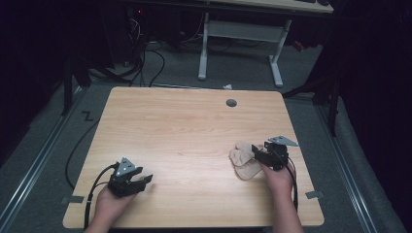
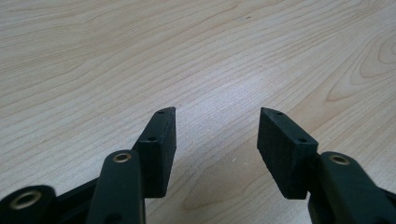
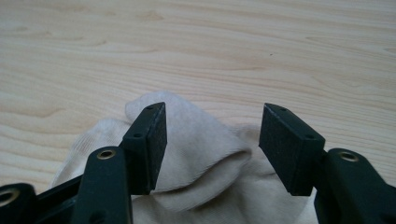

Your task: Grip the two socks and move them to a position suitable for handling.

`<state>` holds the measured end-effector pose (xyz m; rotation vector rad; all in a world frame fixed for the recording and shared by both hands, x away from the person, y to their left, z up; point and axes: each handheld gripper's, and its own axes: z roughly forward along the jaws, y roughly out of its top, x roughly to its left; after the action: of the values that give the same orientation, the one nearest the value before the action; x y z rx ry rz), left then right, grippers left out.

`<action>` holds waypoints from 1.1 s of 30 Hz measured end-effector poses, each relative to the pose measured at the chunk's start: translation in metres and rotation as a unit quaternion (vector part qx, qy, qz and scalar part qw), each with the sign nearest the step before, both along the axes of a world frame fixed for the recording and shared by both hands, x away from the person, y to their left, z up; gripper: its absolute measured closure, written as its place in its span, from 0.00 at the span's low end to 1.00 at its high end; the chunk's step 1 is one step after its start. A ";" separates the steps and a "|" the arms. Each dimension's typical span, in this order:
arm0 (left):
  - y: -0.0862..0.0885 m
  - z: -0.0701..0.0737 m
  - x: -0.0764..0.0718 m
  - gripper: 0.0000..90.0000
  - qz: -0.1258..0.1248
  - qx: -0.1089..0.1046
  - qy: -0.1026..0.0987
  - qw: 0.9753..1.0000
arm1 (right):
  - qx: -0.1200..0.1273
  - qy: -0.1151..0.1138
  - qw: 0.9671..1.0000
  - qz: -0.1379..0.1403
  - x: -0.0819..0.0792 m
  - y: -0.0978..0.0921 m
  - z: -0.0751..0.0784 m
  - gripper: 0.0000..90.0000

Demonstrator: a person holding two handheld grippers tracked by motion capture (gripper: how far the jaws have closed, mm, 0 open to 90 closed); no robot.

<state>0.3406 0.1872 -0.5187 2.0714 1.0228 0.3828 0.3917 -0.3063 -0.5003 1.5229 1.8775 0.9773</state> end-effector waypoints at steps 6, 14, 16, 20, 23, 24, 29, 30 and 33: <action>0.000 -0.001 0.001 0.52 0.001 0.005 -0.001 1.000 | 0.017 0.035 0.999 0.003 0.006 -0.003 -0.013 0.46; 0.000 -0.001 0.001 0.52 0.003 0.006 -0.001 1.000 | 0.014 0.050 0.999 0.013 0.008 0.001 -0.019 0.48; -0.001 -0.001 0.001 0.52 0.003 0.006 -0.001 1.000 | 0.011 0.054 0.998 0.015 0.007 0.003 -0.021 0.52; 0.000 -0.001 0.001 0.52 0.003 0.006 -0.001 1.000 | 0.003 0.054 0.998 0.023 0.006 0.004 -0.023 0.59; -0.001 -0.001 0.001 0.52 0.003 0.009 -0.001 1.000 | -0.004 0.052 0.998 0.027 0.003 0.007 -0.023 0.69; -0.001 -0.001 0.001 0.52 0.003 0.009 -0.001 1.000 | -0.004 0.052 0.998 0.027 0.003 0.007 -0.023 0.69; -0.001 -0.001 0.001 0.52 0.003 0.009 -0.002 1.000 | -0.009 0.046 0.998 0.031 0.001 0.009 -0.022 0.82; -0.001 -0.001 0.001 0.52 0.003 0.010 -0.001 1.000 | -0.009 0.045 0.998 0.033 0.000 0.010 -0.021 0.86; -0.001 -0.002 0.001 0.52 0.004 0.010 -0.002 1.000 | -0.010 0.041 0.999 0.035 -0.002 0.011 -0.020 0.88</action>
<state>0.3414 0.1867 -0.5203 2.0845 1.0290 0.4021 0.3897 -0.2950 -0.5199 1.5151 2.0030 0.9366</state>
